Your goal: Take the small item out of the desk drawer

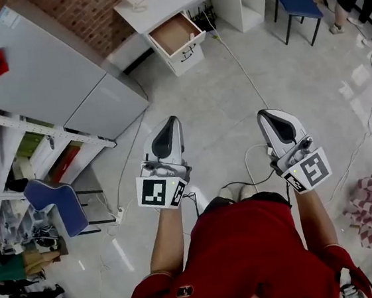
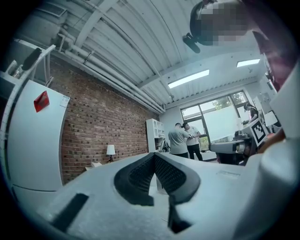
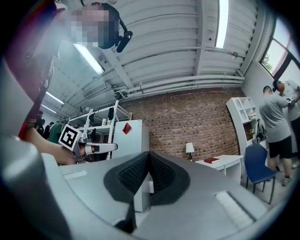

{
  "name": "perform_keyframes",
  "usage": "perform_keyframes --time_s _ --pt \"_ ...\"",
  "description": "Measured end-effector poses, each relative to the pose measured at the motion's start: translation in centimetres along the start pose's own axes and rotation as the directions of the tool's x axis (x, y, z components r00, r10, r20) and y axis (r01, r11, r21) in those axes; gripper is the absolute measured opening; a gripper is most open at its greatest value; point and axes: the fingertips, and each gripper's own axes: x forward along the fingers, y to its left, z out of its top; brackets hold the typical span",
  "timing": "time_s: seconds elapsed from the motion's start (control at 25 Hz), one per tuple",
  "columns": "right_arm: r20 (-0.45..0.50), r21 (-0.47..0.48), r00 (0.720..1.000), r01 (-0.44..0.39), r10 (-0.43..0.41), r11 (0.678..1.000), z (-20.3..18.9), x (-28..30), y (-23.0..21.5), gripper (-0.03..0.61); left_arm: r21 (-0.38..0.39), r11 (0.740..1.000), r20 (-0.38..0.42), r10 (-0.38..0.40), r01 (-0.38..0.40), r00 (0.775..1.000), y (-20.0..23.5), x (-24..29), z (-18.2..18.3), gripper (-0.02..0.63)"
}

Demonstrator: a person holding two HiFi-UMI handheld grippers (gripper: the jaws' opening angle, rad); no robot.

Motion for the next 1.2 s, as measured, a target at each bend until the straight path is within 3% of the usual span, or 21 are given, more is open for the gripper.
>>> perform_keyframes --time_s 0.28,0.68,0.96,1.2 --pt "0.019 0.028 1.000 0.003 -0.003 1.000 -0.9 -1.5 -3.0 0.012 0.012 1.000 0.000 0.029 -0.029 1.000 -1.3 1.0 0.3 0.003" --pt "0.006 0.017 1.000 -0.021 0.021 1.000 -1.7 1.2 -6.1 0.012 0.018 0.997 0.019 0.076 -0.077 0.997 1.5 4.4 0.0 0.003" --pt "-0.026 -0.006 0.999 -0.026 0.026 1.000 -3.8 9.4 -9.6 0.012 0.009 0.997 0.040 0.078 -0.078 0.996 8.5 10.3 -2.3 0.003" --pt "-0.044 -0.026 0.999 -0.004 0.002 1.000 -5.2 20.2 -14.5 0.012 0.039 0.998 0.054 0.048 -0.050 0.997 17.8 18.4 -4.3 0.003"
